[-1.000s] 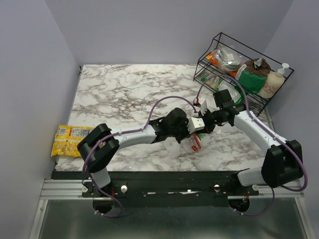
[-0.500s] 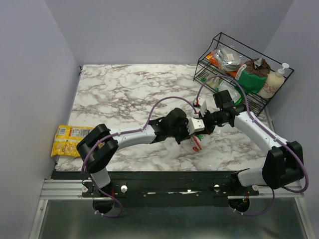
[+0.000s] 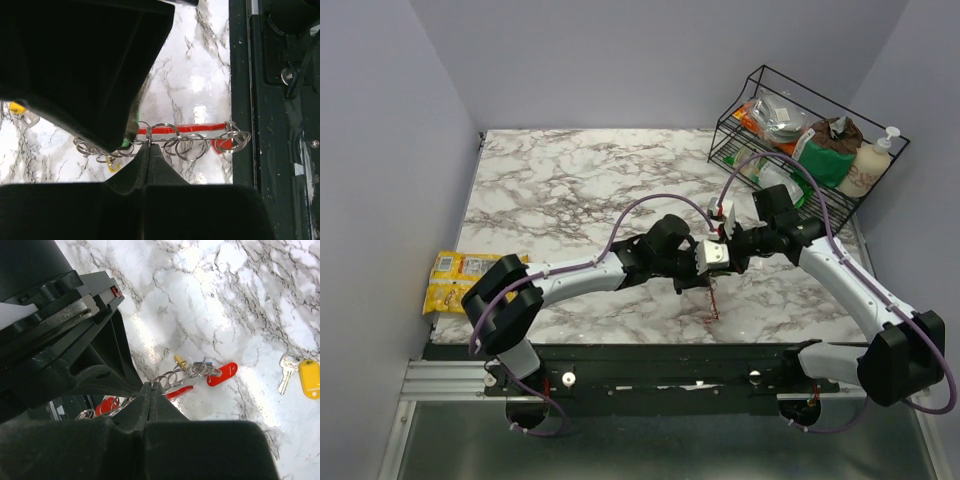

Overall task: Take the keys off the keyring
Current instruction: Remove the key from the keyring.

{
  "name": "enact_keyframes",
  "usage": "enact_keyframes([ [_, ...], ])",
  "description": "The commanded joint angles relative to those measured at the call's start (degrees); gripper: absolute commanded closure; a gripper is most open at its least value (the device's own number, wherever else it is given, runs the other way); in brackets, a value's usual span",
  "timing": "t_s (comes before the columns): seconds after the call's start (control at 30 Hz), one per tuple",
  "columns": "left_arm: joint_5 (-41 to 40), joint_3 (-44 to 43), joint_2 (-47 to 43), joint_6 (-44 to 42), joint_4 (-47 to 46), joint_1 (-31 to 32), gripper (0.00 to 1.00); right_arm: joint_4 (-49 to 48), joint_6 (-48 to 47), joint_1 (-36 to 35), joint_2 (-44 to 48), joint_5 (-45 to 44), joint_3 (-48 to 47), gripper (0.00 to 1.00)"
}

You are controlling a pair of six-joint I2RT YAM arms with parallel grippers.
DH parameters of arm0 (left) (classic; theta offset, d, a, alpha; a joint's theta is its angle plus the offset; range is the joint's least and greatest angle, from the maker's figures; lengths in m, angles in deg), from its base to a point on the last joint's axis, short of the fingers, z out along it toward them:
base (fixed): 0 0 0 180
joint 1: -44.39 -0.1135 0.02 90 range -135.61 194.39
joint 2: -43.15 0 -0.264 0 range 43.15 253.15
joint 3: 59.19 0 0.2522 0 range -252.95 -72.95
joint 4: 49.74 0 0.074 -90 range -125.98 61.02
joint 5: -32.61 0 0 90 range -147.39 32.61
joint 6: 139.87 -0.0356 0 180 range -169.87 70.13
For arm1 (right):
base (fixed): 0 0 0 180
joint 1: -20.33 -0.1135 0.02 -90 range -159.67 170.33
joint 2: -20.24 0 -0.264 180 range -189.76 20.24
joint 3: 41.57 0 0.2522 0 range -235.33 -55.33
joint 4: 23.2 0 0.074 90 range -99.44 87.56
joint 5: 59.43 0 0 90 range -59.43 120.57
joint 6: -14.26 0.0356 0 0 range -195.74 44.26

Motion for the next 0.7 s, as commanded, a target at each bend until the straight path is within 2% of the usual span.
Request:
enact_keyframes([
  [0.0, -6.3, -0.3, -1.1, 8.5, -2.4, -4.9, 1.0, 3.3, -5.3, -1.9, 5.0, 5.4, 1.9, 0.99],
  [0.37, -11.7, -0.5, -2.1, 6.5, -2.1, -5.5, 1.0, 4.7, -6.9, -2.0, 11.4, -1.3, 4.6, 0.99],
  [0.57, -12.7, 0.2, -5.8, 2.7, -1.9, -5.6, 1.0, 5.6, -7.7, -2.0, 12.7, 0.1, 4.7, 0.99],
  [0.6, -11.6, -0.1, -6.1, 2.3, -1.1, -5.6, 1.0, 5.6, -7.7, -1.9, 12.6, 0.3, 3.8, 0.99],
  [0.67, -9.6, -0.6, -7.5, 0.0, -0.2, -5.6, 1.0, 5.0, -7.2, -2.0, 12.6, 0.8, 3.2, 0.89],
])
